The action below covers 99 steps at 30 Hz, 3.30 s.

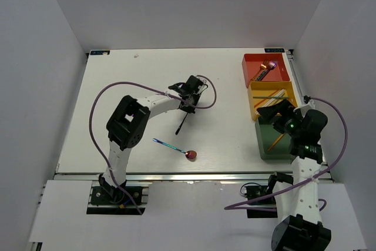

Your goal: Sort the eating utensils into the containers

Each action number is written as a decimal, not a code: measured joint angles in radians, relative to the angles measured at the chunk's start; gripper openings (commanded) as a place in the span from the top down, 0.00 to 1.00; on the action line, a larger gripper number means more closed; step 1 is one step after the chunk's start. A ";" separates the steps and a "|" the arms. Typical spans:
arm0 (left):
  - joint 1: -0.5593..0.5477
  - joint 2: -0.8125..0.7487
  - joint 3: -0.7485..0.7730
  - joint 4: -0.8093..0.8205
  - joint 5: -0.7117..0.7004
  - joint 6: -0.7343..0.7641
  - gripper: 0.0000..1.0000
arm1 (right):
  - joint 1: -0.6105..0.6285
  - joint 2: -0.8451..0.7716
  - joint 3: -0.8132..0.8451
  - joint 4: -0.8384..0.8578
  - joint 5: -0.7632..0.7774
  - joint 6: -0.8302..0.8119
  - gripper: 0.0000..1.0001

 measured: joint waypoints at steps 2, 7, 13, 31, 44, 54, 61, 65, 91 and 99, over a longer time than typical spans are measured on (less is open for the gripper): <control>-0.003 -0.005 0.007 0.001 -0.002 0.014 1.00 | 0.001 0.000 -0.032 0.045 -0.042 0.028 0.11; -0.044 -0.073 -0.012 0.044 0.047 0.034 1.00 | 0.013 0.000 -0.098 0.130 -0.119 0.114 0.11; -0.129 -0.218 -0.013 0.167 0.155 -0.019 1.00 | 0.014 -0.151 0.024 -0.022 0.017 0.134 0.11; -0.269 0.024 0.311 0.764 0.418 -0.294 1.00 | 0.014 -0.155 0.799 -0.522 0.418 0.013 0.11; -0.359 0.343 0.525 0.888 0.486 -0.306 1.00 | 0.076 -0.177 0.822 -0.655 0.502 -0.033 0.11; -0.433 0.417 0.575 0.796 0.461 -0.201 1.00 | 0.095 -0.201 0.795 -0.653 0.516 -0.054 0.11; -0.435 0.420 0.575 0.790 0.446 -0.193 0.75 | 0.105 -0.207 0.783 -0.651 0.521 -0.058 0.11; -0.435 0.423 0.575 0.755 0.434 -0.174 0.66 | 0.107 -0.210 0.784 -0.650 0.521 -0.058 0.11; -0.430 -0.132 0.285 0.182 -0.510 -0.361 0.02 | 0.109 -0.188 0.784 -0.613 0.497 -0.094 0.11; -0.355 -0.483 -0.182 -0.343 -0.723 -1.080 0.03 | 0.109 -0.058 0.682 -0.567 0.462 -0.163 0.11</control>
